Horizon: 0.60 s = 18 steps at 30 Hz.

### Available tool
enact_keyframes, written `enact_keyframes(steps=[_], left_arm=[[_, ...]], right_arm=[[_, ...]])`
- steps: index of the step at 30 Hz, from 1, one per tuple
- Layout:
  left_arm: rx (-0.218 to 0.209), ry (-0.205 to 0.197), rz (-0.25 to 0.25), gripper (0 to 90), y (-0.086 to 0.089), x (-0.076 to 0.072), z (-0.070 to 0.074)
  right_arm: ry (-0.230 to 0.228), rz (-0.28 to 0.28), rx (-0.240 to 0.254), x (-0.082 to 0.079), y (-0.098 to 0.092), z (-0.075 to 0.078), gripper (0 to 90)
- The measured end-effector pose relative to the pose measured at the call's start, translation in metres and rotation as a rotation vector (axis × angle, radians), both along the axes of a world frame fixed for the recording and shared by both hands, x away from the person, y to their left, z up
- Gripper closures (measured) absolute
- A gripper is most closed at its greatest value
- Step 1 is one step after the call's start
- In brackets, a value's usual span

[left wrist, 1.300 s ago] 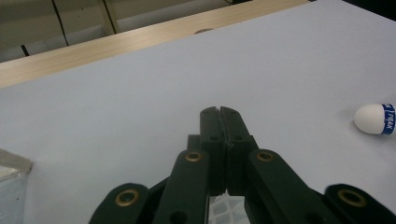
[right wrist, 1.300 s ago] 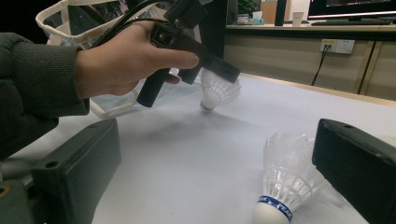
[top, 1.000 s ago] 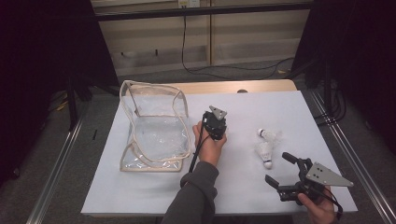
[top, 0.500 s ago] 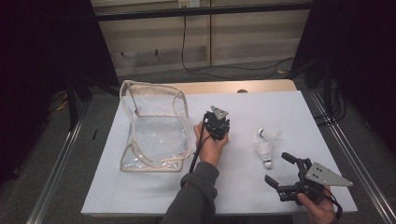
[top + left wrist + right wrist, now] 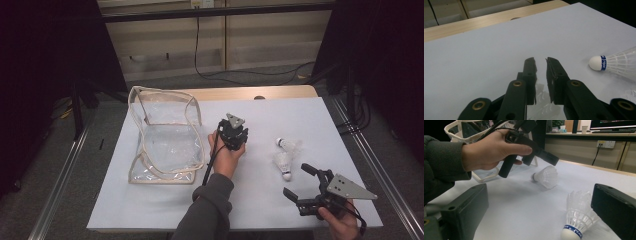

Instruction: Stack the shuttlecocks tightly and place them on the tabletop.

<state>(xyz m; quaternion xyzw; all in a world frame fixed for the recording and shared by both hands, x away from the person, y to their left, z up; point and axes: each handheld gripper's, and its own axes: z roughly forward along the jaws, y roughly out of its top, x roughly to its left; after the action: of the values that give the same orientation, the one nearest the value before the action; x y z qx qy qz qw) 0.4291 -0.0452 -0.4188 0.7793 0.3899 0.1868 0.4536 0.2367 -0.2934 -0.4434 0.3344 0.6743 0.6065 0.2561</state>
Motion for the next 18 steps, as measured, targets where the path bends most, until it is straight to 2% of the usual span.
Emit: enact_keyframes(steps=[5, 8, 11, 13, 18], left_arm=[[-0.008, 0.008, -0.038, 84.9, -0.001, -0.005, 0.005], [-0.005, 0.038, -0.054, 90.0, -0.004, -0.007, 0.005], [0.018, 0.070, -0.071, 90.0, -0.007, -0.008, 0.002], [0.010, 0.086, -0.081, 90.0, -0.010, -0.009, -0.001], [0.035, 0.104, -0.087, 90.0, -0.011, -0.008, -0.006]], right_arm=[[0.002, 0.001, 0.000, 0.000, 0.000, 0.000, 0.7], [0.003, 0.001, -0.001, 0.000, 0.000, 0.000, 0.7], [0.003, 0.002, -0.003, 0.000, 0.001, 0.000, 0.7], [0.003, 0.005, -0.002, 0.000, 0.001, 0.000, 0.8], [0.003, 0.002, -0.001, 0.000, 0.000, 0.000, 0.7]])
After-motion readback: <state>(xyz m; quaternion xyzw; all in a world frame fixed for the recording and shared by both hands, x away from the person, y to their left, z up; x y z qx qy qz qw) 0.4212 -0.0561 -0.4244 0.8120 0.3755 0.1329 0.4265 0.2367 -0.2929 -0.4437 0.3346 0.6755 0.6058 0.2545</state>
